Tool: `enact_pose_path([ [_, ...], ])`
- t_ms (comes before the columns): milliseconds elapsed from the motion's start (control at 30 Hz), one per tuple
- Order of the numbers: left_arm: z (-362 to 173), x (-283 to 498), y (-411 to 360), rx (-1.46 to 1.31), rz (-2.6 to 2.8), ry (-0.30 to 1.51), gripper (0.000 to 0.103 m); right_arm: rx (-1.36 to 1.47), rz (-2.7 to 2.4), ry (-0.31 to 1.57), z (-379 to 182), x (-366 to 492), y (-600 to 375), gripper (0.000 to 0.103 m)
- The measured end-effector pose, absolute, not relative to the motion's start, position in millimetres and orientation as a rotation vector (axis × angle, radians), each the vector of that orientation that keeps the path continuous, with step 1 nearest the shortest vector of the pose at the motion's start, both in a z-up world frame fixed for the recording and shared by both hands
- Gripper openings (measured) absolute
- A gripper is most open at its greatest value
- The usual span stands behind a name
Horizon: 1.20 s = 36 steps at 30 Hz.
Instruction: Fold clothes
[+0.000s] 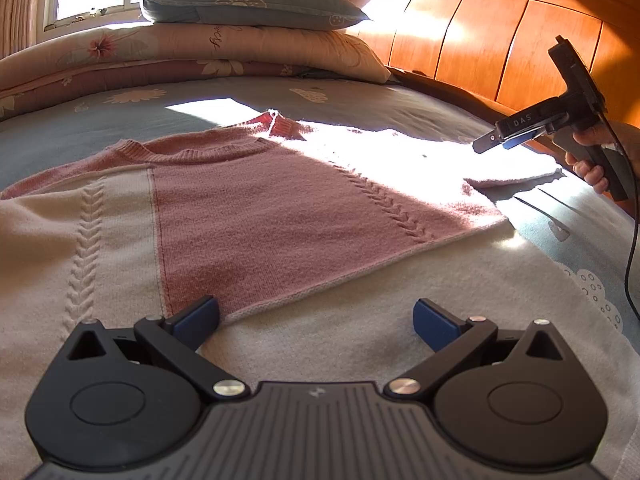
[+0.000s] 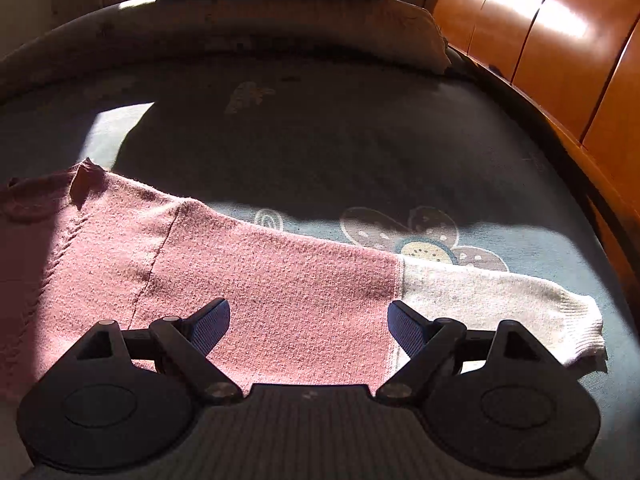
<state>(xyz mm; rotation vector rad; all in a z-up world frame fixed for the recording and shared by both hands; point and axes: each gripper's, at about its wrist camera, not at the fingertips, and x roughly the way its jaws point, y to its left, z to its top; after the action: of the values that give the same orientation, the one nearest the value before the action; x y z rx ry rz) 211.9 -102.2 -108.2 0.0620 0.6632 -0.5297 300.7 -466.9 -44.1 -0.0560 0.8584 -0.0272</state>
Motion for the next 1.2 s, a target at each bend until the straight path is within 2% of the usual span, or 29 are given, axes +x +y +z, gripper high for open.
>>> enact_pose_path([
  [200,-106.6,209.4,-103.8,0.082,-0.524,0.665,0.102,-0.172,0.020,0.916,-69.3,308.3,-416.2,0.091],
  [400,-93.1,201.4,-109.4,0.122,-0.519,0.685,0.102,-0.141,-0.070,0.918,-43.9,269.0,-426.0,0.091],
  [533,-80.7,197.7,-106.1,0.062,-0.566,0.693,0.102,-0.102,0.015,0.911,-29.7,253.7,-391.1,0.093],
  [733,-77.6,199.1,-99.2,0.046,-0.525,0.691,0.102,-0.136,0.019,0.950,-62.0,263.4,-338.3,0.093],
  [767,-77.5,200.3,-97.2,0.036,-0.518,0.698,0.102,-0.150,-0.007,0.945,-67.6,260.9,-337.7,0.096],
  [800,-77.2,201.3,-95.0,0.024,-0.513,0.704,0.102,-0.153,-0.031,0.941,-71.6,257.4,-338.7,0.103],
  [1000,-73.0,201.2,-91.3,0.009,-0.498,0.695,0.102,-0.092,-0.118,1.016,-64.7,211.0,-374.6,0.103],
  [1200,-68.8,194.3,-97.2,0.025,-0.519,0.680,0.102,-0.079,-0.088,0.947,-36.5,177.6,-365.0,0.103],
])
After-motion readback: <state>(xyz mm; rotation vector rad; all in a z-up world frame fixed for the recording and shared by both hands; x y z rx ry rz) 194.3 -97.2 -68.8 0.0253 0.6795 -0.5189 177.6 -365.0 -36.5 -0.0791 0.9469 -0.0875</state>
